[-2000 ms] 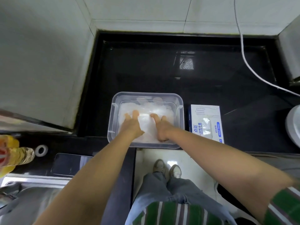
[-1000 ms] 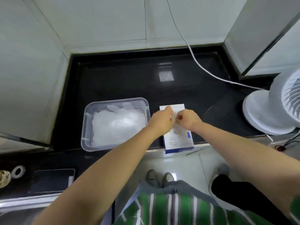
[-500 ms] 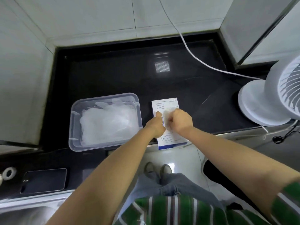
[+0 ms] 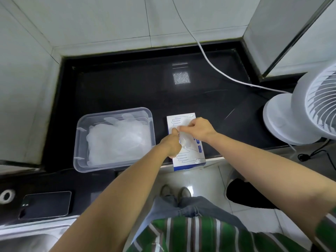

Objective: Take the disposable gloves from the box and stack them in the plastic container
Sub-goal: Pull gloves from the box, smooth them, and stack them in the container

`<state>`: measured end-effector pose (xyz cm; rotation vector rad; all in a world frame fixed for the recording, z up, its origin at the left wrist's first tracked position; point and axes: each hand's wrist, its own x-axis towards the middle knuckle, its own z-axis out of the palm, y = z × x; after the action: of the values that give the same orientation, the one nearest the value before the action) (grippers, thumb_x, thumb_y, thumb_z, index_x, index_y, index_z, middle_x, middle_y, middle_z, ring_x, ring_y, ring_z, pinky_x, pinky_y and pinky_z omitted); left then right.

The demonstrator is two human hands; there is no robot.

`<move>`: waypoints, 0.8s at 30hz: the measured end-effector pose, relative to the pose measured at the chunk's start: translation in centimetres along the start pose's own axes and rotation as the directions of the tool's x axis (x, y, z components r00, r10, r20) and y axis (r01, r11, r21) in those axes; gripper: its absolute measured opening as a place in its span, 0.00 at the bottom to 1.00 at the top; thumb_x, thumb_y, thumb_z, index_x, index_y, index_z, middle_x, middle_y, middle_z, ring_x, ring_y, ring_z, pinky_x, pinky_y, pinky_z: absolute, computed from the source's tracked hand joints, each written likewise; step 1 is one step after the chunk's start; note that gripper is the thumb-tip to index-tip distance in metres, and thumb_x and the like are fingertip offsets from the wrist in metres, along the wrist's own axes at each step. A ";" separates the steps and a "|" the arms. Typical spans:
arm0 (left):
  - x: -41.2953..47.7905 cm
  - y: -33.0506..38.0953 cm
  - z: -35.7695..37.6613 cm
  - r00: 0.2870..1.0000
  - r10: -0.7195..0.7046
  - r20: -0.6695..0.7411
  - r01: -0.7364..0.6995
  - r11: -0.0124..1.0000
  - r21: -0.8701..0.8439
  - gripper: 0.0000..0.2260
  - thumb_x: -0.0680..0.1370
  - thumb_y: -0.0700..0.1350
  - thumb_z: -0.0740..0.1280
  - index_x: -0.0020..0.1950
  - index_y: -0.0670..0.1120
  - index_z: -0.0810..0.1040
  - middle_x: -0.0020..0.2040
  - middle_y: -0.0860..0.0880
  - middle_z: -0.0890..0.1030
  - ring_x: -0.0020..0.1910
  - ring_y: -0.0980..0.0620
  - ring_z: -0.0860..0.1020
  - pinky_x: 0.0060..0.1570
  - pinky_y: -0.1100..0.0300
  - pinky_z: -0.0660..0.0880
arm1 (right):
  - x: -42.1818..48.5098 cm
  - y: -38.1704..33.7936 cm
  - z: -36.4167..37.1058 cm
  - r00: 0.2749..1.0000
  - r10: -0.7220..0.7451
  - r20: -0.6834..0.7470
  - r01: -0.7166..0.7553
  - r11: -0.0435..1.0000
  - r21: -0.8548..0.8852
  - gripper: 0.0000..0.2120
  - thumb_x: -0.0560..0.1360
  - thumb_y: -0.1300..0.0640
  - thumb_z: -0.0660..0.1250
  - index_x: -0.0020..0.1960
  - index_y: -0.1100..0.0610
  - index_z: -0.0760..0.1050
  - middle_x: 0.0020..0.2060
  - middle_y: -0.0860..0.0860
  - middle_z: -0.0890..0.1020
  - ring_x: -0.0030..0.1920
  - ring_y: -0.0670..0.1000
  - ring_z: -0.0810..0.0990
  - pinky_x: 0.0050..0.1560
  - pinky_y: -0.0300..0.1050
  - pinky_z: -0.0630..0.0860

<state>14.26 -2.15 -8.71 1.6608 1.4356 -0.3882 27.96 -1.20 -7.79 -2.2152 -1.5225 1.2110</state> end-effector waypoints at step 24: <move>-1.1 0.0 -0.5 0.999 0.017 0.043 -0.010 0.988 -0.153 0.19 0.83 0.41 0.56 0.74 0.46 0.57 0.63 0.43 0.74 0.53 0.44 0.81 0.53 0.51 0.80 | -1.1 -1.5 -1.2 0.990 -0.109 -0.087 0.139 0.820 0.556 0.15 0.77 0.57 0.67 0.33 0.55 0.69 0.33 0.50 0.75 0.37 0.48 0.75 0.42 0.43 0.74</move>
<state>13.78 -2.50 -7.69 1.5288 1.3854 -0.2981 27.64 -1.14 -5.57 -1.7139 -1.0780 1.3332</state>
